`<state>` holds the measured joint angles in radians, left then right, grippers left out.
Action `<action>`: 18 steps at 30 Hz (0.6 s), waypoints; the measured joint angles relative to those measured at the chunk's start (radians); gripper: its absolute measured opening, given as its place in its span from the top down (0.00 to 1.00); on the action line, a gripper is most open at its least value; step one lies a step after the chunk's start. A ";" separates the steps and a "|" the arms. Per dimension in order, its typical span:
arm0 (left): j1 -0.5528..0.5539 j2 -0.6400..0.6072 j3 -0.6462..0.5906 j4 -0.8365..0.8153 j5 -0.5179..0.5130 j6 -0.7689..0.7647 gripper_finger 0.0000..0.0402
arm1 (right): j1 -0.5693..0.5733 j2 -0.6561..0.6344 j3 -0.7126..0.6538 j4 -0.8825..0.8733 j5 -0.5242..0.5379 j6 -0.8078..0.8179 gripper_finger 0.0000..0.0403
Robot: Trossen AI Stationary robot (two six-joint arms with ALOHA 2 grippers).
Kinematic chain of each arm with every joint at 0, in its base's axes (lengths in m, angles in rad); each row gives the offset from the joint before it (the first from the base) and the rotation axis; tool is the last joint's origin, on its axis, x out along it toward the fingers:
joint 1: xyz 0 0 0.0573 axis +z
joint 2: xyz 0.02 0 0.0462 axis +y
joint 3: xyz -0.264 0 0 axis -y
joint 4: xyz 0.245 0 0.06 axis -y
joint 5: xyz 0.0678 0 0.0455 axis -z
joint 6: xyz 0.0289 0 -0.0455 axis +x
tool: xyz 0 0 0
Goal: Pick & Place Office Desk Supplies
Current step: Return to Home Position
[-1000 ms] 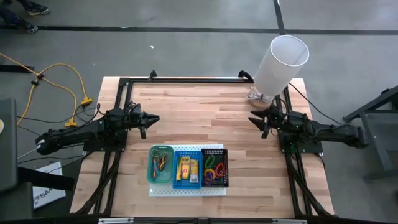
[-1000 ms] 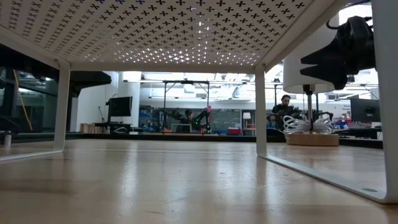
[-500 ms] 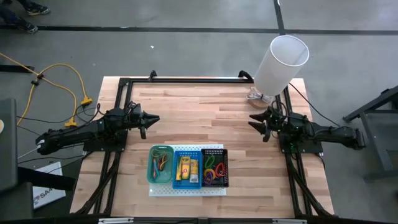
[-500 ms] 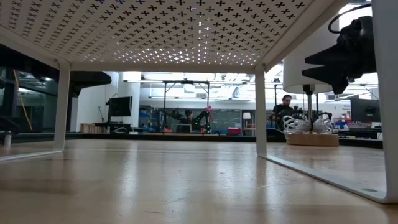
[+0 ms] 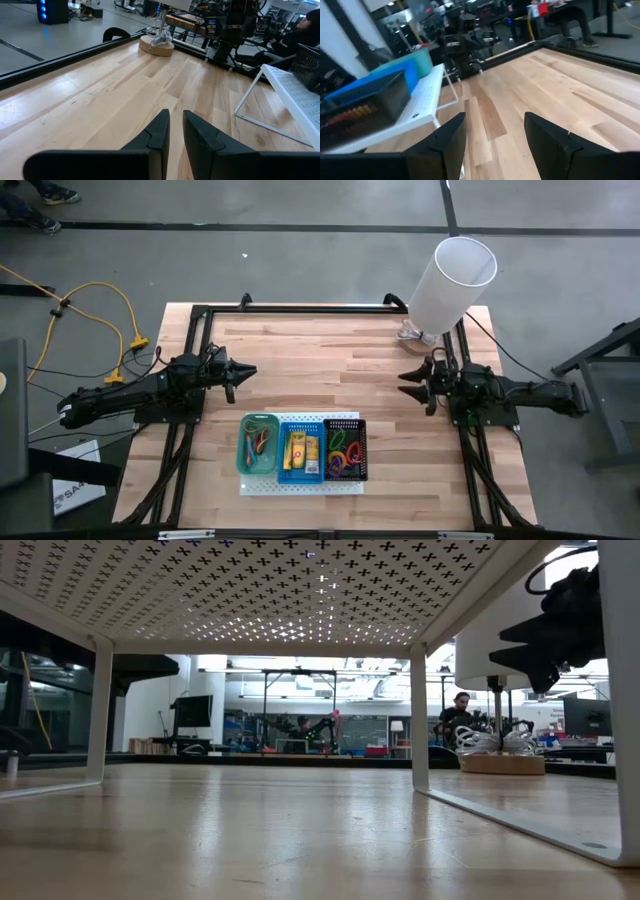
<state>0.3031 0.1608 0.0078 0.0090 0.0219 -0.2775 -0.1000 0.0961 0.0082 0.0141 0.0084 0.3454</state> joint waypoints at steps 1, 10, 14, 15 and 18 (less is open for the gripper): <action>0.000 0.000 0.000 0.000 0.000 0.000 0.88 | 0.004 0.003 0.000 0.002 0.014 0.017 0.53; 0.000 0.000 0.000 0.000 0.000 0.000 0.88 | 0.007 0.029 0.000 0.018 0.114 0.053 0.53; 0.000 0.000 0.000 0.000 0.000 0.000 0.88 | 0.007 0.065 0.000 0.018 0.115 0.047 0.53; 0.000 0.000 0.000 0.000 0.000 0.000 0.88 | 0.007 0.075 -0.001 0.018 0.115 0.046 0.53; 0.000 0.000 0.000 0.000 0.000 0.000 0.88 | 0.007 0.099 -0.001 0.019 0.115 0.045 0.53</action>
<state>0.3027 0.1608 0.0078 0.0090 0.0219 -0.2775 -0.0933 0.1955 0.0074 0.0326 0.1234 0.3901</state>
